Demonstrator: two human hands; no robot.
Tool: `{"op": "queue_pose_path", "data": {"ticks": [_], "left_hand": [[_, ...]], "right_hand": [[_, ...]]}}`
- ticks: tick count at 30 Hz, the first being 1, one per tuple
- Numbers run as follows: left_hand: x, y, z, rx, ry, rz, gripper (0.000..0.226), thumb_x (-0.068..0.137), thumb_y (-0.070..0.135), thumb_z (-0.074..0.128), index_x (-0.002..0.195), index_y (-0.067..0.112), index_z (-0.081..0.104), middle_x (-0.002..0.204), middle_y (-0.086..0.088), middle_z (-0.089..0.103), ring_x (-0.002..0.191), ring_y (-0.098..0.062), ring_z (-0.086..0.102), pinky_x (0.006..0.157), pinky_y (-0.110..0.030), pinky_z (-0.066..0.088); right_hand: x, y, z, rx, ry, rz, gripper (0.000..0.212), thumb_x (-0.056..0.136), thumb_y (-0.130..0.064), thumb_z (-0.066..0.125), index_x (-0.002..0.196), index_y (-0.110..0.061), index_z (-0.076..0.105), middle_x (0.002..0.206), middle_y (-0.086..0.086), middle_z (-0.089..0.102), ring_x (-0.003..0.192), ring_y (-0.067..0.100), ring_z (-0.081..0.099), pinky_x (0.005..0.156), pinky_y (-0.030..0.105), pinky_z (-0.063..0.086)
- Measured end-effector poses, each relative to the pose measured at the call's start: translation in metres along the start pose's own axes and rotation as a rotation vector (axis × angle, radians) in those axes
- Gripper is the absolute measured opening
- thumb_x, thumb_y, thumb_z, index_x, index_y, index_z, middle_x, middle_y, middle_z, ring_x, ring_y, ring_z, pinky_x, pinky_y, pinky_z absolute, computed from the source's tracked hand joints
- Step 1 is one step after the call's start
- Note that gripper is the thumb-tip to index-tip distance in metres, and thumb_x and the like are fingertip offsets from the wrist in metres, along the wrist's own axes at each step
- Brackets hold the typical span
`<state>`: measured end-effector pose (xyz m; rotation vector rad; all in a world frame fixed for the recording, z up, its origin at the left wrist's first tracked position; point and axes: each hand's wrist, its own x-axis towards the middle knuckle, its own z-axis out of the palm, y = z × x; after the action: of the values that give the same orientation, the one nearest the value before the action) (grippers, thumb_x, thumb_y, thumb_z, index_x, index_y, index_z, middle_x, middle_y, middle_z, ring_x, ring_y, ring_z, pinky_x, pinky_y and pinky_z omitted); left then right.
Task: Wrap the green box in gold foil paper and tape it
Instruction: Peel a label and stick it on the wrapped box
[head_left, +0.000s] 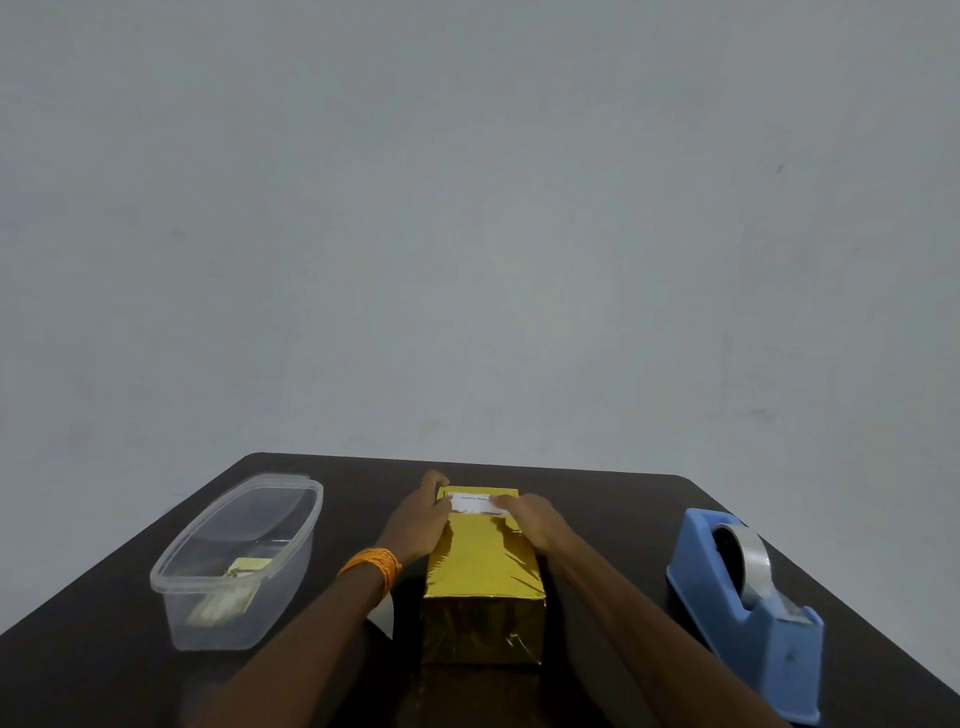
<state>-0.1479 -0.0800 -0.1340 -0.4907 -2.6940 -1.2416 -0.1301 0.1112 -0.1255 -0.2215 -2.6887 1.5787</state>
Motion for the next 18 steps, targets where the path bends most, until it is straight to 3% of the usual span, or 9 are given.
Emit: {"op": "queue_pose_path", "data": {"ticks": [3, 8, 12, 18], "left_hand": [[-0.001, -0.003, 0.0, -0.071, -0.02, -0.026, 0.03, 0.105, 0.03, 0.039, 0.134, 0.025, 0.033, 0.114, -0.004, 0.058, 0.098, -0.02, 0.062, 0.08, -0.031, 0.055], [-0.004, 0.003, 0.0, -0.101, -0.041, -0.021, 0.032, 0.105, 0.022, 0.037, 0.137, 0.024, 0.032, 0.115, -0.005, 0.056, 0.095, -0.017, 0.059, 0.07, -0.019, 0.048], [-0.007, 0.007, -0.002, -0.1, -0.067, -0.036, 0.034, 0.105, 0.026, 0.038, 0.138, 0.022, 0.03, 0.118, -0.006, 0.054, 0.102, -0.022, 0.06, 0.08, -0.025, 0.05], [-0.014, 0.012, -0.006, -0.104, -0.06, -0.102, 0.029, 0.105, 0.032, 0.038, 0.129, 0.017, 0.031, 0.106, -0.005, 0.058, 0.092, -0.019, 0.06, 0.08, -0.03, 0.05]], "right_hand": [[-0.005, 0.002, -0.004, 0.05, -0.041, 0.016, 0.044, 0.095, -0.04, 0.063, 0.127, -0.011, 0.052, 0.116, 0.002, 0.061, 0.092, 0.011, 0.061, 0.063, 0.021, 0.045], [-0.006, 0.004, -0.006, 0.104, -0.057, 0.019, 0.036, 0.102, -0.03, 0.054, 0.131, -0.011, 0.055, 0.116, 0.005, 0.064, 0.1, 0.018, 0.063, 0.071, 0.025, 0.048], [-0.012, 0.006, -0.007, 0.119, -0.127, -0.011, 0.034, 0.105, -0.031, 0.046, 0.133, -0.012, 0.053, 0.113, 0.003, 0.066, 0.101, 0.017, 0.065, 0.081, 0.026, 0.051], [-0.032, 0.002, -0.021, 0.161, -0.212, 0.021, 0.026, 0.107, -0.03, 0.04, 0.109, -0.012, 0.059, 0.092, 0.002, 0.062, 0.084, 0.013, 0.06, 0.067, 0.024, 0.046]]}}
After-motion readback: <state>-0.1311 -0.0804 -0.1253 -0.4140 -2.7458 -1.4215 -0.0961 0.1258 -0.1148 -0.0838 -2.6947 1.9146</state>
